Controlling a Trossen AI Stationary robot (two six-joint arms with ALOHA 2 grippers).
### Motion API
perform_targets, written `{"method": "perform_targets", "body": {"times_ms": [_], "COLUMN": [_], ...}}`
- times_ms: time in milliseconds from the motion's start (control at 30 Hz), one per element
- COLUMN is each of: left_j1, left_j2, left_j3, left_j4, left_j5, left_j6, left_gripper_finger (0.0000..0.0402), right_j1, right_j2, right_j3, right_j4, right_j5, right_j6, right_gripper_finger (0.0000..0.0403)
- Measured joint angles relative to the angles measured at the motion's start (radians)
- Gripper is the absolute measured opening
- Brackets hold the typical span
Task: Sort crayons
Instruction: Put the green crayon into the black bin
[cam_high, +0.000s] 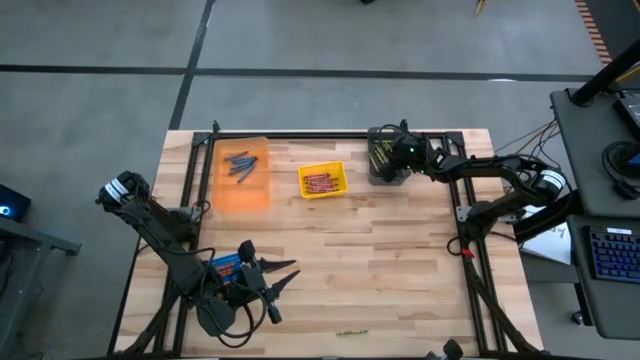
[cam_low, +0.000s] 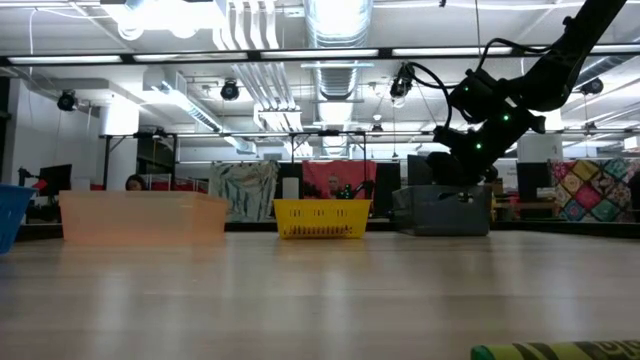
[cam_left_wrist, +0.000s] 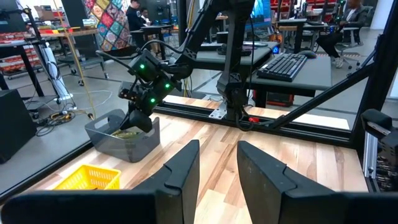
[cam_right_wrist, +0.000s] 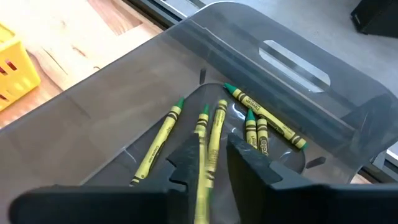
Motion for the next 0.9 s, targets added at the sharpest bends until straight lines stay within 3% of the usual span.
{"method": "perform_targets", "body": {"times_ms": [233,467,700,900], "left_j1": [0.0,0.0,0.0,0.0], "left_j2": [0.0,0.0,0.0,0.011], "left_j3": [0.0,0.0,0.0,0.0], "left_j4": [0.002,0.004,0.005,0.01], "left_j5": [0.0,0.0,0.002,0.003], "left_j6": [0.0,-0.01,-0.039,-0.071], "left_gripper_finger": [0.0091,0.0091,0.0091,0.0091], "right_j1": [0.0,0.0,0.03,0.14], "right_j2": [0.0,-0.021,-0.139,-0.301], "right_j3": [0.0,0.017,0.1,0.157], "right_j4": [0.0,-0.036,-0.27,-0.432], "right_j5": [0.0,0.0,0.0,0.0], "right_j6": [0.001,0.002,0.029,0.073], "right_gripper_finger": [0.0101,0.0103,0.0089,0.0081]}}
